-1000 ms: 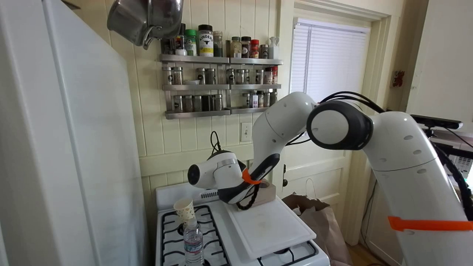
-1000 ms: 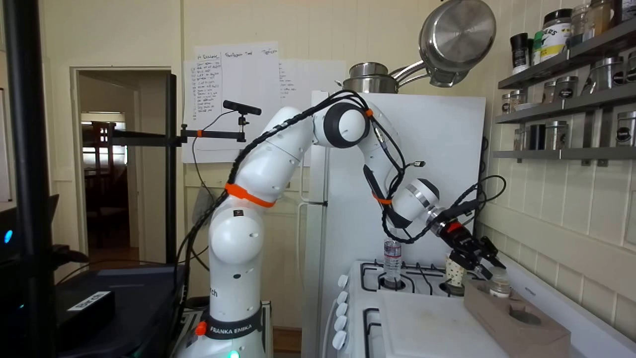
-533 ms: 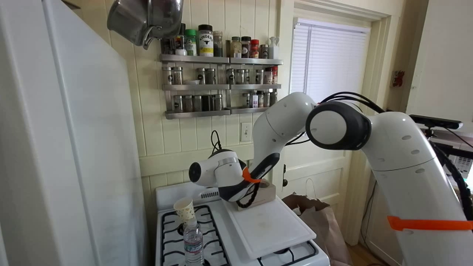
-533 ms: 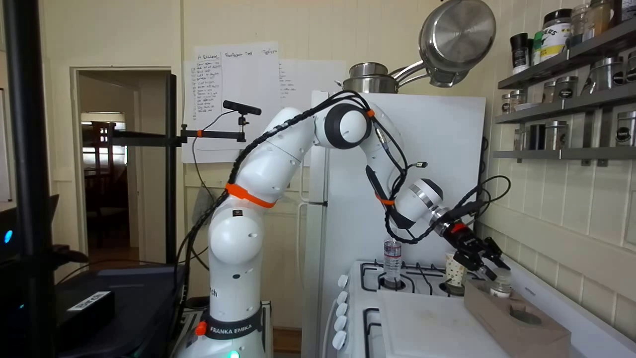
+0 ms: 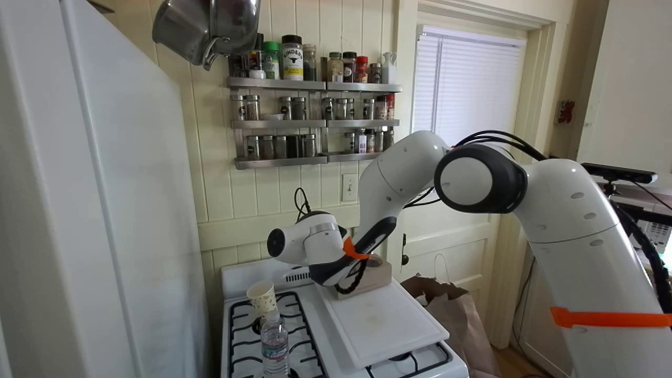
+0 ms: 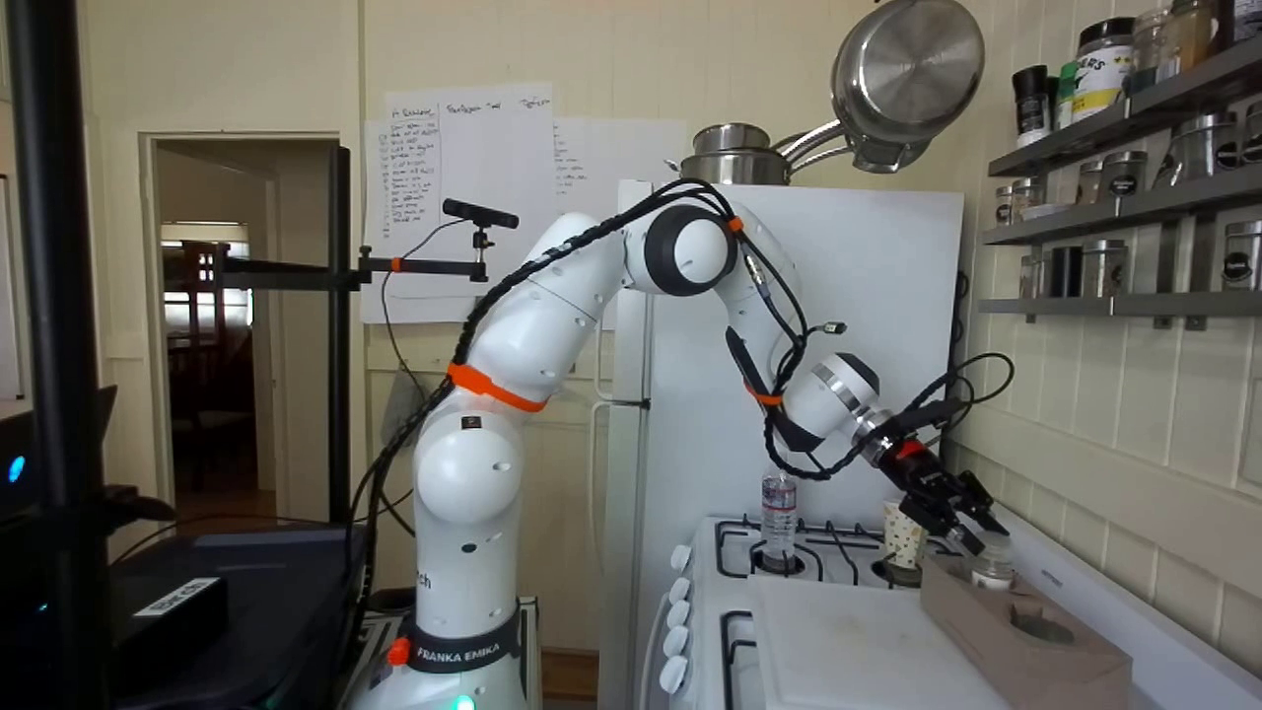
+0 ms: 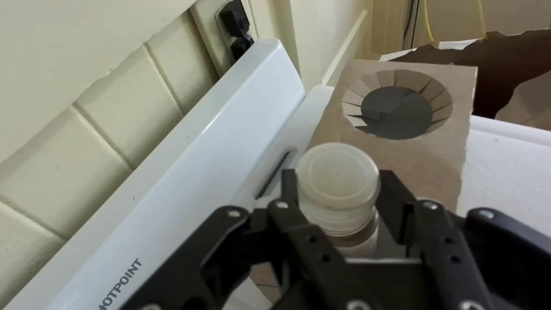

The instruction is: Put the clear lid on the bottle next to it

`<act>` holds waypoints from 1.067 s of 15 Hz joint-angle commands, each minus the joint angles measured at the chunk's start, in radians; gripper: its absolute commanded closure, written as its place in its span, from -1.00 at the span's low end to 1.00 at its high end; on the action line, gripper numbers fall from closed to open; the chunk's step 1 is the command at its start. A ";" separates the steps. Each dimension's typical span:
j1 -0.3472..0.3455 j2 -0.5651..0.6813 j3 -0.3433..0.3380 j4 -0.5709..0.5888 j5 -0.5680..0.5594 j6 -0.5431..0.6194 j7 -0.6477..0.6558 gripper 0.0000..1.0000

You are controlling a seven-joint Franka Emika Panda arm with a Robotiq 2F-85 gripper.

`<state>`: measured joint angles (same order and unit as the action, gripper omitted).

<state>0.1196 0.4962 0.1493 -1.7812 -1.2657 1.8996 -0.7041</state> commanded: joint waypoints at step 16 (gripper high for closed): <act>0.004 -0.052 0.005 -0.060 0.087 0.021 -0.102 -1.00</act>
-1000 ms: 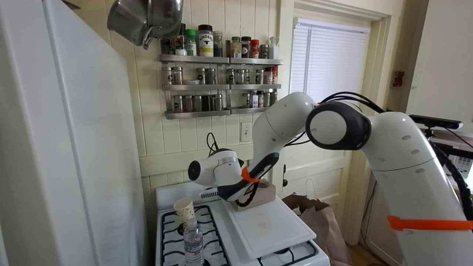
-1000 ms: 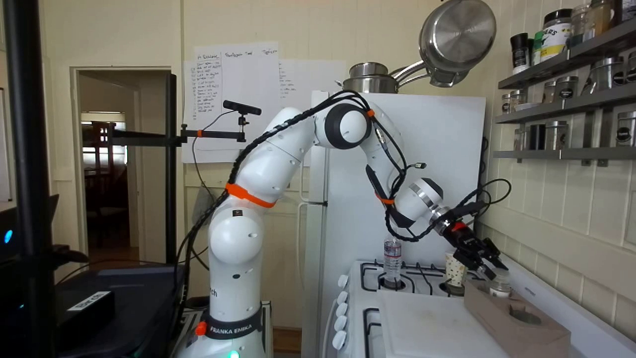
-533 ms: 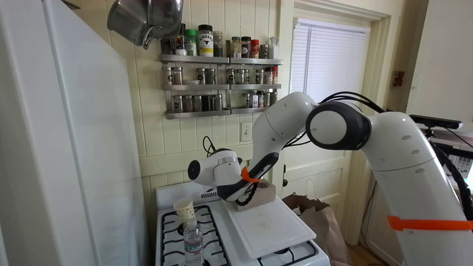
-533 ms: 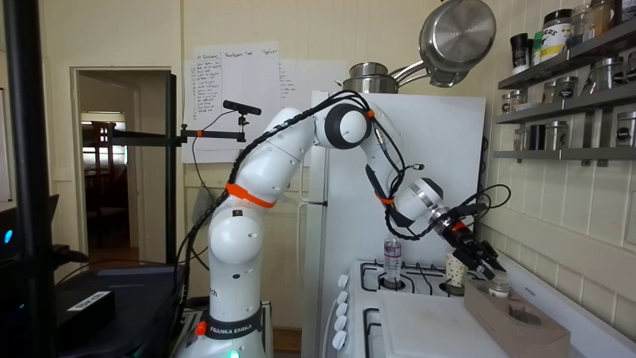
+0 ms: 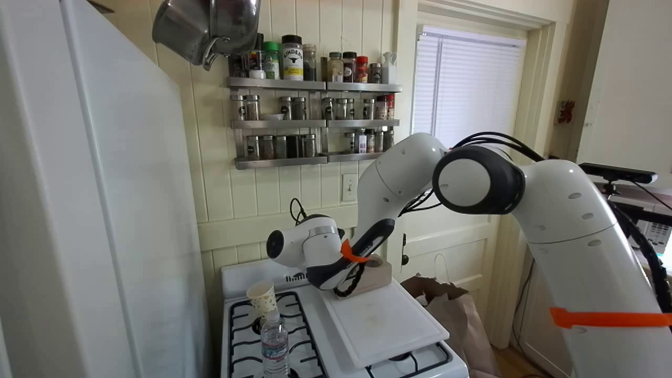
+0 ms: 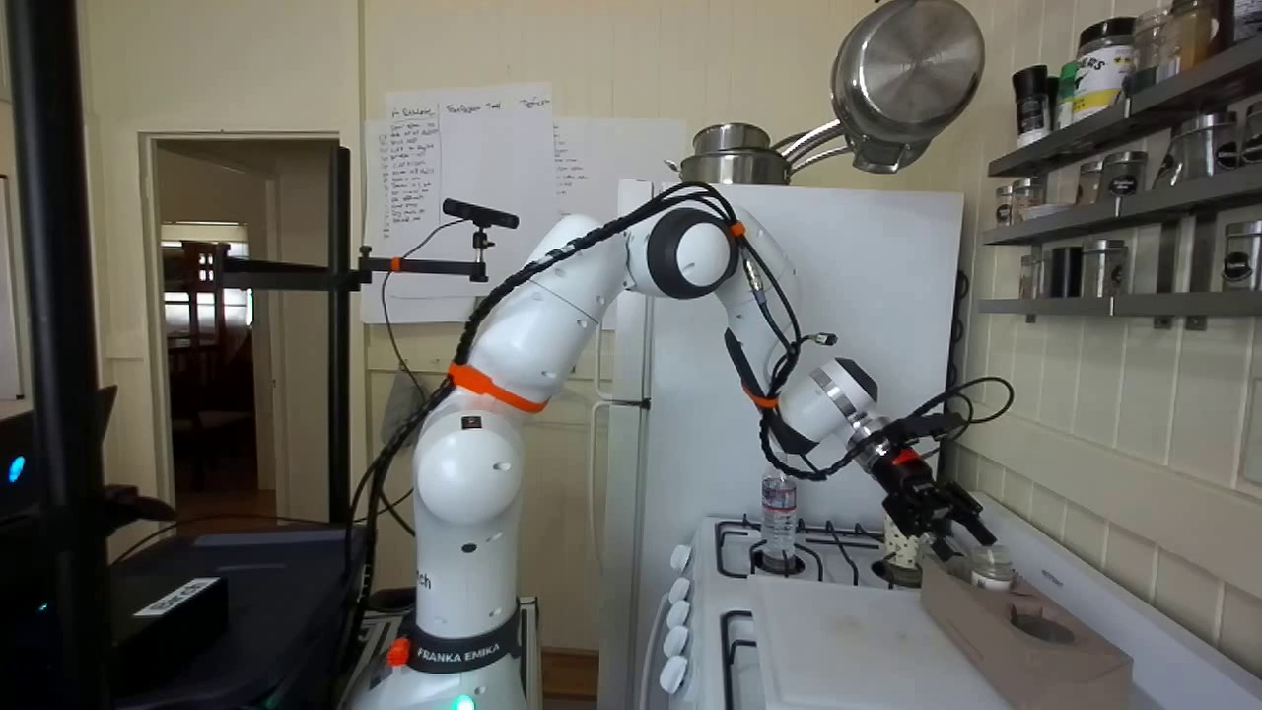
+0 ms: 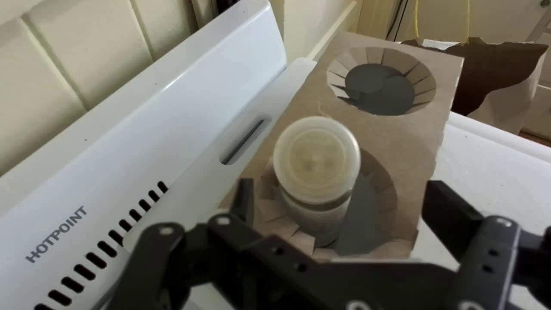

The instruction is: Put the clear lid on the bottle next to it

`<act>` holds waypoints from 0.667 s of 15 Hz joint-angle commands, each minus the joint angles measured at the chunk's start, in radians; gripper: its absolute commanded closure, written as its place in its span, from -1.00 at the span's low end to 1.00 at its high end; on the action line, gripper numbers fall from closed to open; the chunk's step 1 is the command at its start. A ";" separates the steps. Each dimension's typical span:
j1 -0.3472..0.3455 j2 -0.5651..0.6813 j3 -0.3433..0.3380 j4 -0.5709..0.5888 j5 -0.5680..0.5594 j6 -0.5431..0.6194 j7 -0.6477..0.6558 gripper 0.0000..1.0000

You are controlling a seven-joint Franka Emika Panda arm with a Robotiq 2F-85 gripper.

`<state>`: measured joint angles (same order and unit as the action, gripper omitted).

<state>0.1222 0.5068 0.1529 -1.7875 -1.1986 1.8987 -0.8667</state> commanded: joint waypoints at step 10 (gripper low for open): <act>-0.063 -0.327 -0.006 -0.255 0.210 0.323 0.309 -1.00</act>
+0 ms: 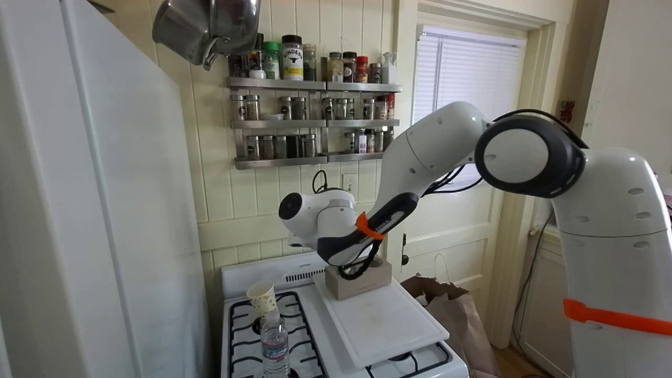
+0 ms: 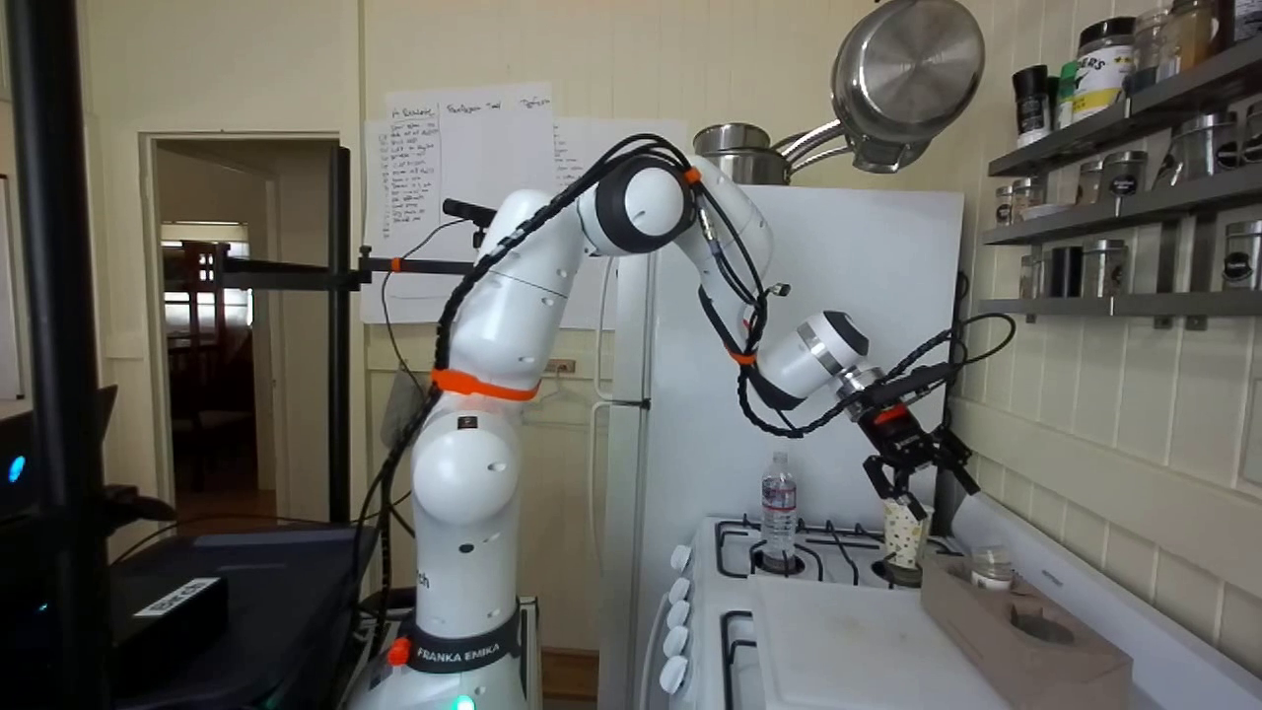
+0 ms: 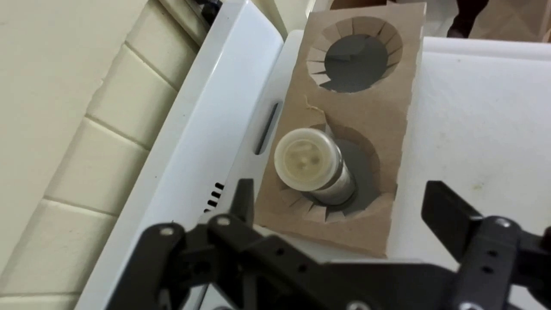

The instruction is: Put the clear lid on the bottle next to it

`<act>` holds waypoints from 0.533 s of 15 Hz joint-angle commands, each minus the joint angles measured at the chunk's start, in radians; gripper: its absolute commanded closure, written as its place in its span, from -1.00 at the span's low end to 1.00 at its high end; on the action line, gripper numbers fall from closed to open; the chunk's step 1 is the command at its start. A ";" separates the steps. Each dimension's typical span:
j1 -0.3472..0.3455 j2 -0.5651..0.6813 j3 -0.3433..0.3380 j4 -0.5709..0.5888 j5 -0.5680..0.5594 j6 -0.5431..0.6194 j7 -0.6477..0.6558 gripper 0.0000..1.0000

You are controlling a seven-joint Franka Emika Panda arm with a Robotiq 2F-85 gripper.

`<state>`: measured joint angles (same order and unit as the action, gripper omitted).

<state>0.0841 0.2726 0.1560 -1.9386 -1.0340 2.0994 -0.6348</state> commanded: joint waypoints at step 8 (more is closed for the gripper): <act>-0.043 -0.145 -0.069 -0.153 0.083 0.310 0.196 -1.00</act>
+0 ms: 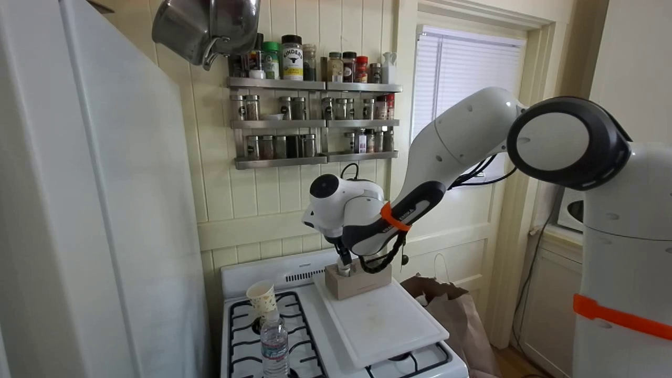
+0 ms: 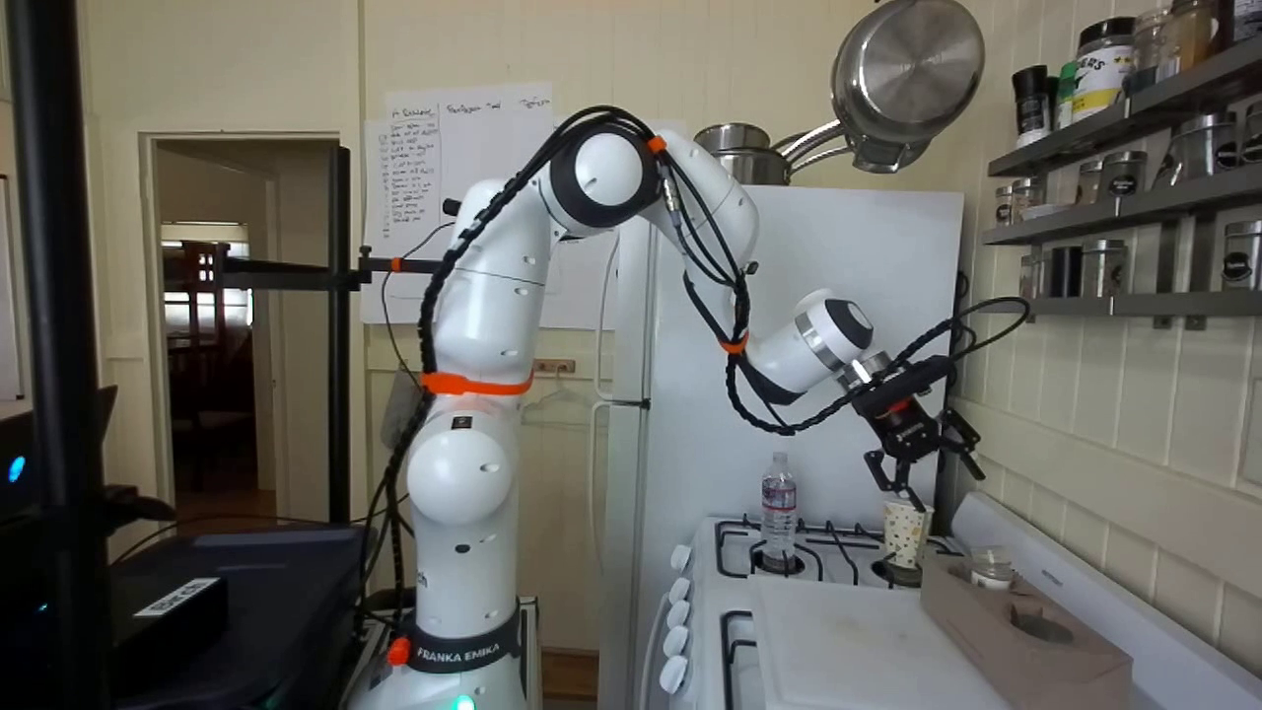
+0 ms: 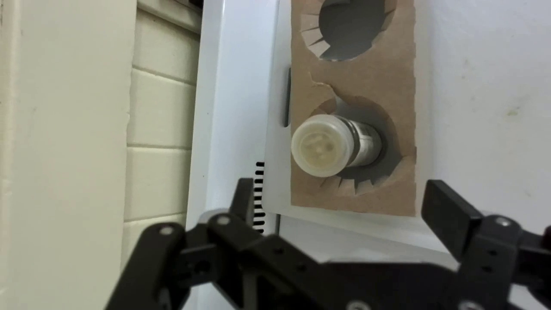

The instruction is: Put the clear lid on the bottle next to it

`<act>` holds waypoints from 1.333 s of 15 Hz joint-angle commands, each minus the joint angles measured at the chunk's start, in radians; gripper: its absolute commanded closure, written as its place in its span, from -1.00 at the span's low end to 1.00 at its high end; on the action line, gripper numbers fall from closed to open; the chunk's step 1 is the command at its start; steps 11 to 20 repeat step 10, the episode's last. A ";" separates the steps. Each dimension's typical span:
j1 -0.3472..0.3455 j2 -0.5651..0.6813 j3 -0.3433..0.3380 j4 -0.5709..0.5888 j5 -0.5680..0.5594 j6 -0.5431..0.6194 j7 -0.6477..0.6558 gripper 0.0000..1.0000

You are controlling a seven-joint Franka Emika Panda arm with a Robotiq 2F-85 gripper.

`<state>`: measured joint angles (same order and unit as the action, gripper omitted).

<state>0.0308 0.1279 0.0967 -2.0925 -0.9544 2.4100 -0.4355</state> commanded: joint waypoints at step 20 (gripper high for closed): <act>0.014 0.006 -0.012 0.010 0.062 -0.005 -0.011 -1.00</act>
